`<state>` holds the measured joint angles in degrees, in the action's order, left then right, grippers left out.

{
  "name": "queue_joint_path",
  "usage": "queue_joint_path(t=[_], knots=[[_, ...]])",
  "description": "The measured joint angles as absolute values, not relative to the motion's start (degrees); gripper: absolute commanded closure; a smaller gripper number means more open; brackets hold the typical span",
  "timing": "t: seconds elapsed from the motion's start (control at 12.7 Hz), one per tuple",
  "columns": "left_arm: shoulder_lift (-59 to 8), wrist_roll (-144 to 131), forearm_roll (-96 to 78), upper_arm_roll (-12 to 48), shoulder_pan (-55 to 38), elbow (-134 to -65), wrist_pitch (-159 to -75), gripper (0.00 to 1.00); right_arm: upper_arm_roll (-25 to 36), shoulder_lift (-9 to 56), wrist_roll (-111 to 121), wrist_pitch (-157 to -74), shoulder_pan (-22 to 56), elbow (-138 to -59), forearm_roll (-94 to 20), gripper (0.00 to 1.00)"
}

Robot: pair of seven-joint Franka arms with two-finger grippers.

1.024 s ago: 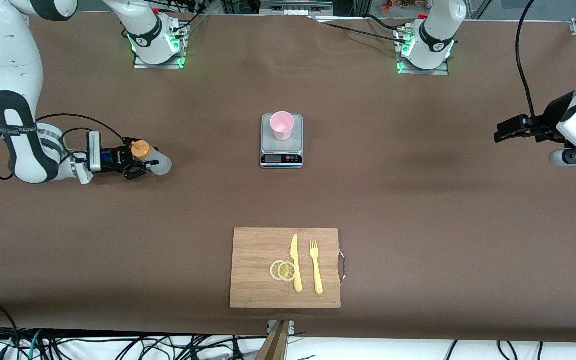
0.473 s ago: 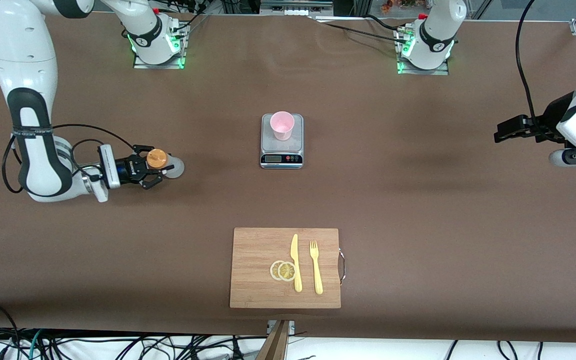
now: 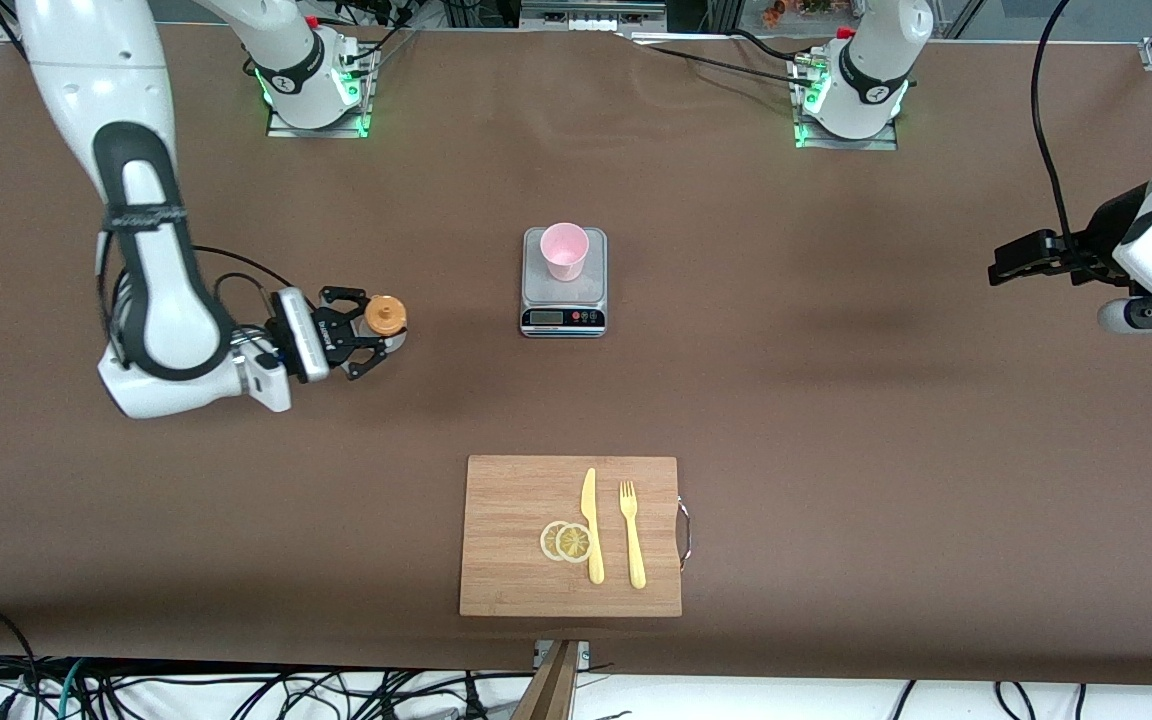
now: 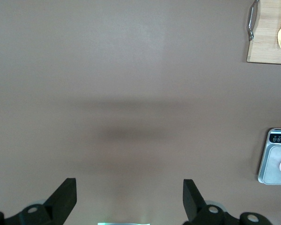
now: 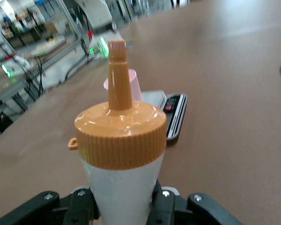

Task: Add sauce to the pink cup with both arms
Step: 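Lift the sauce bottle with the right gripper toward the pink cup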

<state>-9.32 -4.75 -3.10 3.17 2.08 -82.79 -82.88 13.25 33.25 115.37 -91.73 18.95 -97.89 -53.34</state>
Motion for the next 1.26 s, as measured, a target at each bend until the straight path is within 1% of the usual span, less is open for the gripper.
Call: queue_joint_path(t=[0.24, 0.39, 0.55, 0.71, 0.95, 1.26], knots=[[-9.3, -4.8, -3.1, 3.2, 2.1, -82.8, -82.9, 0.00, 13.2, 27.9, 102.8, -96.5, 26.6, -97.8, -44.1, 1.00], [-9.3, -4.8, -3.1, 3.2, 2.1, -82.8, -82.9, 0.00, 13.2, 25.9, 96.2, -97.4, 30.2, -97.8, -37.9, 1.00], [-9.4, -4.8, -3.1, 3.1, 2.1, -82.7, -82.9, 0.00, 13.2, 23.8, 88.2, -98.5, 34.5, -97.8, -28.4, 1.00], [-9.4, -4.8, -3.1, 3.1, 2.1, -82.7, -82.9, 0.00, 13.1, 21.9, 80.9, -98.6, 39.1, -97.8, -22.0, 1.00], [-9.4, -4.8, -3.1, 3.1, 2.1, -82.7, -82.9, 0.00, 13.0, 21.6, 71.3, -98.7, 44.7, -98.0, -14.2, 1.00], [-9.4, -4.8, -3.1, 3.1, 2.1, -82.7, -82.9, 0.00, 13.0, 22.8, 61.0, -100.8, 51.1, -98.6, -7.5, 1.00]])
